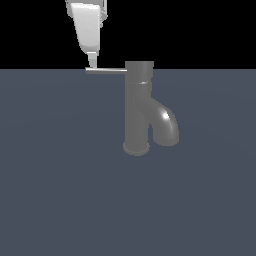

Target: Turn on the faucet by rotating a designated handle.

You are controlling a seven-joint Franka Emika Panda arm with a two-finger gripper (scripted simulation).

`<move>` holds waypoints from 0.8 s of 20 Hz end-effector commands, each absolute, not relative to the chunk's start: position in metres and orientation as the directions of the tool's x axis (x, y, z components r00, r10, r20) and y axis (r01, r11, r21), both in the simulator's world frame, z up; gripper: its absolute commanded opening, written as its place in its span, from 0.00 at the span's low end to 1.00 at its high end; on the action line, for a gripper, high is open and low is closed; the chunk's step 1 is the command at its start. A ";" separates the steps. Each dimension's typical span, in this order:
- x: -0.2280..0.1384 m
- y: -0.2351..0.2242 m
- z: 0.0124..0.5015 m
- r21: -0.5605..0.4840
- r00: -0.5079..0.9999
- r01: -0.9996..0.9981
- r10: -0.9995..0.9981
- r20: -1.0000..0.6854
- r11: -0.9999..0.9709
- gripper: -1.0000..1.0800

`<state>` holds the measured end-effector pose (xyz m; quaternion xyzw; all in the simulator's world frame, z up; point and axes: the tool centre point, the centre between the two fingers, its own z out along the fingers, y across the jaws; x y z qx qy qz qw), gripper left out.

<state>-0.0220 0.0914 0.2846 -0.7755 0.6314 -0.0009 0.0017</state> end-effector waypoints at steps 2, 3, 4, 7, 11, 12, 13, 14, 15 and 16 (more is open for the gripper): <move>-0.034 0.087 0.285 0.000 0.201 -0.980 -0.980 0.000 -0.201 0.00; -0.036 0.086 0.285 0.000 0.201 -0.980 -0.980 0.000 -0.201 0.00; -0.039 0.086 0.285 0.000 0.201 -0.980 -0.980 0.000 -0.201 0.00; -0.048 0.083 0.285 0.000 0.201 -0.980 -0.980 0.000 -0.201 0.00; -0.059 0.080 0.285 0.000 0.201 -0.980 -0.980 0.000 -0.201 0.00; -0.062 0.079 0.285 0.000 0.201 -0.980 -0.980 0.000 -0.201 0.00; -0.065 0.078 0.285 0.000 0.201 -0.980 -0.980 0.000 -0.201 0.00; -0.068 0.077 0.285 0.000 0.201 -0.980 -0.980 0.000 -0.201 0.00; -0.071 0.077 0.285 0.000 0.201 -0.980 -0.980 0.000 -0.201 0.00; -0.074 0.076 0.285 0.000 0.201 -0.980 -0.980 0.000 -0.201 0.00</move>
